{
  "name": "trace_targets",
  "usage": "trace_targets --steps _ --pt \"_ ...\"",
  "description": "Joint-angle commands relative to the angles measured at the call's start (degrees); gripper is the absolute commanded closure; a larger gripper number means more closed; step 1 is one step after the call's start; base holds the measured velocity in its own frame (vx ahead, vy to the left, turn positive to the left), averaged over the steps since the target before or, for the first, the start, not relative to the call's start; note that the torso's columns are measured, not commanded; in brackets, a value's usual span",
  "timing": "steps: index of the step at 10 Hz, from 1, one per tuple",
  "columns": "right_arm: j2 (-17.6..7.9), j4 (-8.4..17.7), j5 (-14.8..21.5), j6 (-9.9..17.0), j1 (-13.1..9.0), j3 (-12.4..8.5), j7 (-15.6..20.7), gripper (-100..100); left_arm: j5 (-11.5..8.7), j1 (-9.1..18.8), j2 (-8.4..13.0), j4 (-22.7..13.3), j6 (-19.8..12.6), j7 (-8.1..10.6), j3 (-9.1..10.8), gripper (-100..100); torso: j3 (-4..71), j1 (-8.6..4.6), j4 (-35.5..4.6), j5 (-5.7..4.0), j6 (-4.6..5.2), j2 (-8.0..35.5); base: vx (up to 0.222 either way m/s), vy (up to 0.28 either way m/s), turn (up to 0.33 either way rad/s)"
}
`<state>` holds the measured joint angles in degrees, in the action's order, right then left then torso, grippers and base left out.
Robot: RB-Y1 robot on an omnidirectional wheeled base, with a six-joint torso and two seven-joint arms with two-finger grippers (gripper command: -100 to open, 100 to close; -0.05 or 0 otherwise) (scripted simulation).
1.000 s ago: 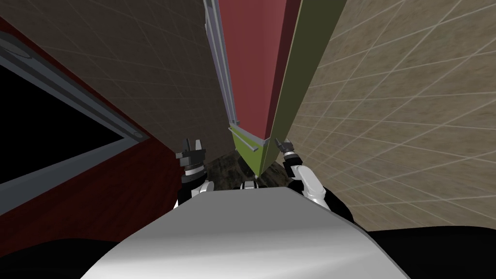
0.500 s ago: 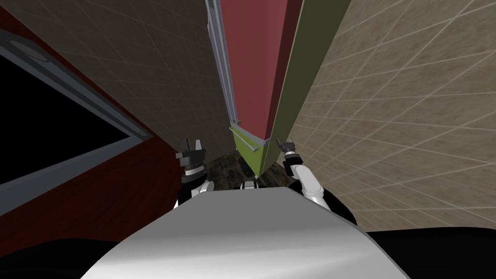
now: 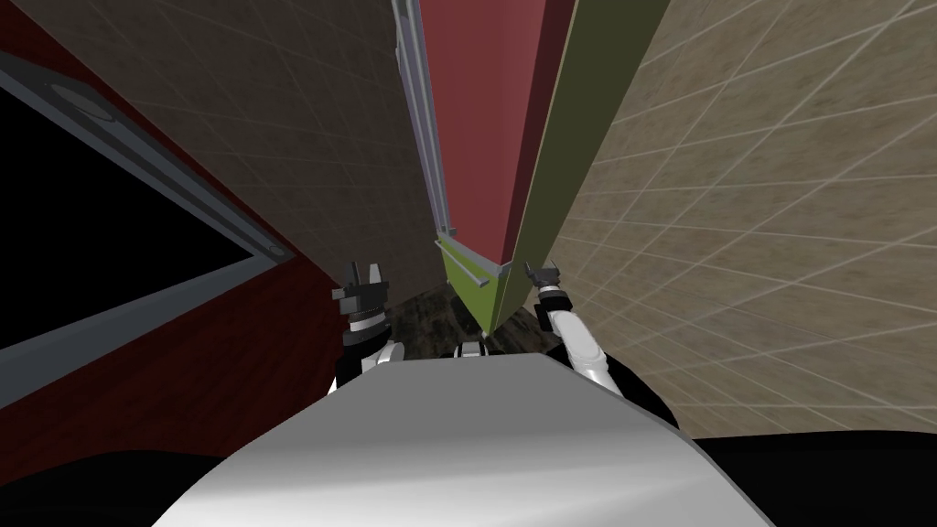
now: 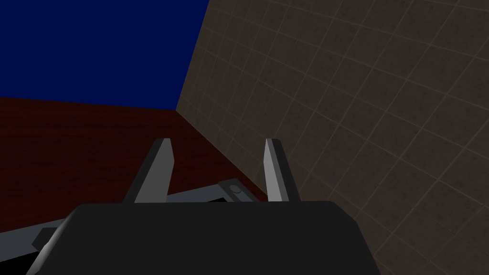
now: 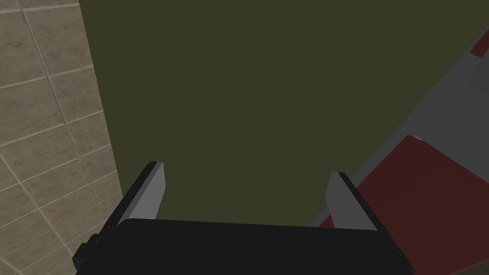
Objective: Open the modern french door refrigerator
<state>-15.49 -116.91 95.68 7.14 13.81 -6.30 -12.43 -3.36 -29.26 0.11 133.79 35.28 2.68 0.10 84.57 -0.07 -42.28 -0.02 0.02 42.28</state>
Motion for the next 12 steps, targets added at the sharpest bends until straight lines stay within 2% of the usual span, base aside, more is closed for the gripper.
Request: trace_targets --steps 1,2,6,7,10,11,12 --pt "0.5 0.21 3.48 0.01 -0.29 -0.19 1.27 -100 0.0 0.0 0.0 0.0 0.0 0.0 0.0 0 0.0 0.06 0.0 0.02 0.0 0.01 0.001 -0.006 -0.012" --pt "0.53 1.76 5.73 2.31 -1.0 -0.31 0.63 -100 0.0 0.0 0.0 0.0 0.0 0.0 0.0 0 -0.01 0.12 0.0 0.04 -0.02 0.01 -0.003 -0.022 0.148" --pt "0.53 1.76 10.9 2.31 -1.0 -0.31 0.63 -100 0.0 0.0 0.0 0.0 0.0 0.0 0.0 0 0.0 0.11 0.0 0.03 -0.02 0.0 0.001 -0.012 0.009" --pt "0.63 3.34 13.17 4.48 -1.63 -0.41 -0.04 -100 0.0 0.0 0.0 0.0 0.0 0.0 0.0 0 0.0 0.12 0.0 0.04 -0.02 0.01 -0.001 -0.017 0.124" --pt "0.63 3.34 18.26 4.48 -1.63 -0.41 -0.04 -100 0.0 0.0 0.0 0.0 0.0 0.0 0.0 0 0.0 0.06 0.0 0.02 0.0 0.01 -0.001 -0.016 0.022" --pt "0.78 4.97 20.0 6.52 -2.19 -0.49 -0.72 -100 0.0 0.0 0.0 0.0 0.0 0.0 0.0 0 0.0 0.11 0.0 0.03 -0.01 0.01 -0.007 -0.015 0.115" --pt "0.78 4.97 21.75 6.52 -2.19 -0.49 -0.72 -100 0.0 0.0 0.0 0.0 0.0 0.0 0.0 0 -0.01 0.07 0.0 0.02 -0.04 0.01 -0.002 -0.025 0.088"
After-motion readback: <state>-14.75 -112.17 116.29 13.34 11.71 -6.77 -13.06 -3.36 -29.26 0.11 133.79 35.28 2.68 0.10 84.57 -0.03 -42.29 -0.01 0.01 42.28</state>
